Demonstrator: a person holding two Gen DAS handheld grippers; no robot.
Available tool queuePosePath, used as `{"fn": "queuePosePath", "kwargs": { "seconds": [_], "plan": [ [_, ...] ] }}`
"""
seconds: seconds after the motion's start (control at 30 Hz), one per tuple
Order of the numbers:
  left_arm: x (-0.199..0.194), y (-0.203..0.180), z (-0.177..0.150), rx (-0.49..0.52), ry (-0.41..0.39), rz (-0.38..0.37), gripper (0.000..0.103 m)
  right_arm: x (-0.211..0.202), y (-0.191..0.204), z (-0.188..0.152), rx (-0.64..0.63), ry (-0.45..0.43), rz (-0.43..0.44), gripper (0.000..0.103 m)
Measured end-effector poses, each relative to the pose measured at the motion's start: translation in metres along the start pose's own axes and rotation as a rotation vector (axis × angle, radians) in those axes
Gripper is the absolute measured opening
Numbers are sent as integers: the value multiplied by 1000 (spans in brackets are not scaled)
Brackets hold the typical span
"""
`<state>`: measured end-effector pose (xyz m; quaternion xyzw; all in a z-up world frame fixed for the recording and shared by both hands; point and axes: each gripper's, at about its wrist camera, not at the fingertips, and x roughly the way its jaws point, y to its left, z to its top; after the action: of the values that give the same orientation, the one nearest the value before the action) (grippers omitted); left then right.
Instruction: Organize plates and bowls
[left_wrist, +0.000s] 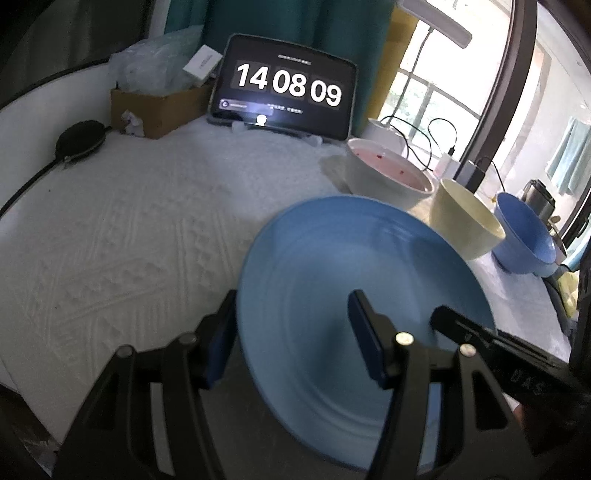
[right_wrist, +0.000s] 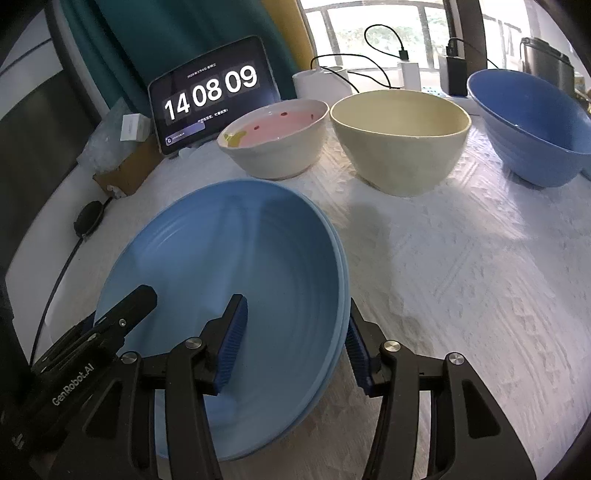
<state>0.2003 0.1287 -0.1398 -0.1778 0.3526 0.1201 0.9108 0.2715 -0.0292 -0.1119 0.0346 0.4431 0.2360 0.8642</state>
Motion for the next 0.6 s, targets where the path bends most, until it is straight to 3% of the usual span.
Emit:
{"fn": "queuePosePath", "kwargs": {
  "seconds": [0.1,0.37,0.6],
  "plan": [
    [2,-5,0,19,3,27,62,2,1,1,0,-10,0,54],
    [8,-4,1,5,34,14,67,3,0,3,-2,-10,5,55],
    [-7,1,1,-30,-26,73,67,-2,-1,-1,-19,3,2,55]
  ]
}}
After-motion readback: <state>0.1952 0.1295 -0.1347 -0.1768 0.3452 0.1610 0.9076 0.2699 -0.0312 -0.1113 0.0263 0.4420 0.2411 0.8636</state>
